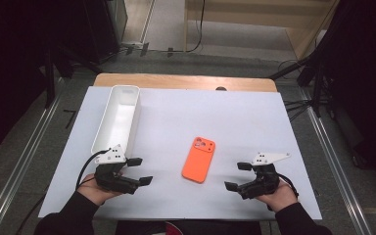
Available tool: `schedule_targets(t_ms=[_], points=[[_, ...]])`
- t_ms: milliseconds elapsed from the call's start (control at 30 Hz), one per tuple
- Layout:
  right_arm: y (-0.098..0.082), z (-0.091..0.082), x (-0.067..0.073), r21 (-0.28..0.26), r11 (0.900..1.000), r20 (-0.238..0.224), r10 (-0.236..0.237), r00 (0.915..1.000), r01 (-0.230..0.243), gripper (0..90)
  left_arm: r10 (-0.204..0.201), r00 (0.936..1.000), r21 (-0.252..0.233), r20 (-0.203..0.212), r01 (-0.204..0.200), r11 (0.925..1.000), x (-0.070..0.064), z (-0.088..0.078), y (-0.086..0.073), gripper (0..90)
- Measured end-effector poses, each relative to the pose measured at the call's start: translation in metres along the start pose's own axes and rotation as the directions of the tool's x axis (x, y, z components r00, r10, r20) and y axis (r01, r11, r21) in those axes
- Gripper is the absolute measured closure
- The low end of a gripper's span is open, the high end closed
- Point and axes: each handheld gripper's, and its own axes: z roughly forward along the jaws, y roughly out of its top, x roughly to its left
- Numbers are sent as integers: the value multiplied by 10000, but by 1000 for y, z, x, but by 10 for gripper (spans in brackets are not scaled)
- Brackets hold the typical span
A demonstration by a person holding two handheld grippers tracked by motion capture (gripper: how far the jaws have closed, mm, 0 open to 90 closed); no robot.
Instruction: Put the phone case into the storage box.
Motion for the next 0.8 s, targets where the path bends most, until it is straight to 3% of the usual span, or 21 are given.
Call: schedule_targets(t_ms=[467,500,800], points=[[0,-2,-2,-34,10000,-38,64,10000,-64,51,-279,9995,26,166,279,9996,1,-2,4,215],[0,-2,-2,-40,10000,-34,55,10000,-55,51,-253,9996,53,150,252,9997,1,-2,4,185],[0,-1,0,80,10000,-42,24,10000,-23,51,-84,9999,18,132,84,10000,0,-3,3,186]])
